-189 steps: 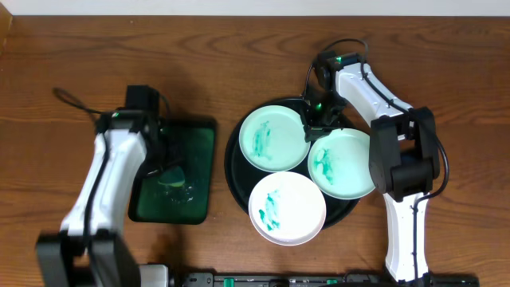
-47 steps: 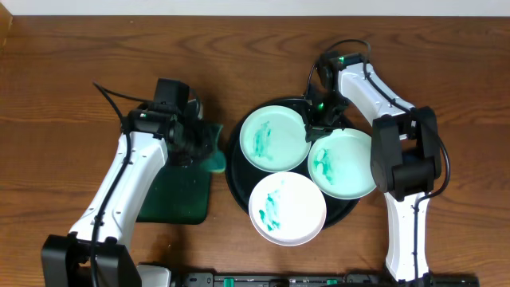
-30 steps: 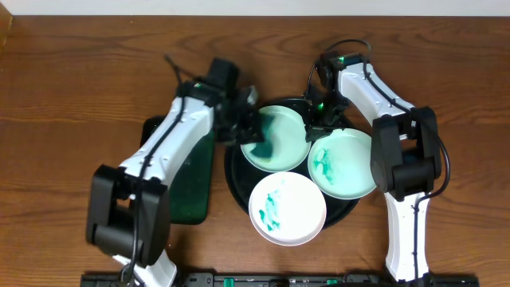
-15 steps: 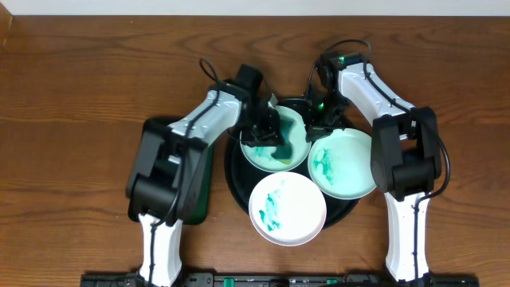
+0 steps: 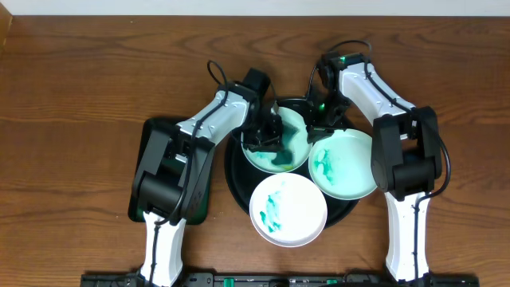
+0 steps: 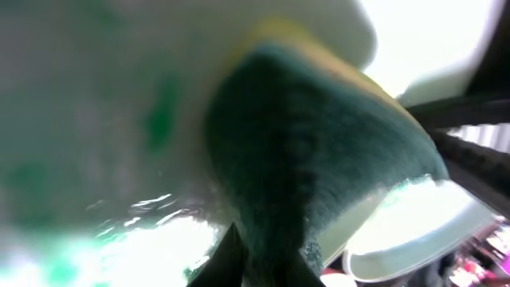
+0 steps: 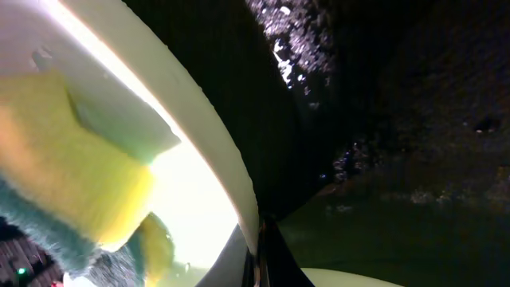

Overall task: Clean dirty plates on tray and stack at the side
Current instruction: 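Scrub the plate surface with the sponge while the right gripper holds the rim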

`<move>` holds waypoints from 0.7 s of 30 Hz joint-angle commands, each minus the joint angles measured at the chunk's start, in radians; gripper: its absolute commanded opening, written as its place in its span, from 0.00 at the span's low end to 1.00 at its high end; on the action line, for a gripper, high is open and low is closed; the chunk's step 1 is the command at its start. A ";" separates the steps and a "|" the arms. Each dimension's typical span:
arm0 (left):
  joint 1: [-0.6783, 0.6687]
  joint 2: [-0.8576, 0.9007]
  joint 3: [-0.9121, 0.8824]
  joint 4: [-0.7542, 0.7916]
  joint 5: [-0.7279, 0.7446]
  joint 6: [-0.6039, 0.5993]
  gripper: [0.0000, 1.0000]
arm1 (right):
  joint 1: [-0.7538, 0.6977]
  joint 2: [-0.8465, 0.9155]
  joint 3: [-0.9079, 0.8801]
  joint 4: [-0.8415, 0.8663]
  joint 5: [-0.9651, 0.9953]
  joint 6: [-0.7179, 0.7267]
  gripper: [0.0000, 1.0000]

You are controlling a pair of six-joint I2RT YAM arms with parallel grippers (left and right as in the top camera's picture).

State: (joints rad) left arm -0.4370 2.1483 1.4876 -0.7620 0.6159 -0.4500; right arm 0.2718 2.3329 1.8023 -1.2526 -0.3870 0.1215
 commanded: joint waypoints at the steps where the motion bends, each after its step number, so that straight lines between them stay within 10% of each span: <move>1: 0.011 0.029 -0.024 -0.066 -0.316 -0.015 0.07 | -0.005 0.017 -0.011 -0.007 0.038 -0.014 0.01; 21: 0.007 0.029 0.150 -0.207 -0.754 -0.087 0.07 | -0.039 0.017 -0.012 -0.020 0.039 -0.003 0.01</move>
State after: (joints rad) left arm -0.4568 2.1410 1.6154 -0.9703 0.0990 -0.5064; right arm 0.2653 2.3329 1.7958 -1.2667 -0.4099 0.1223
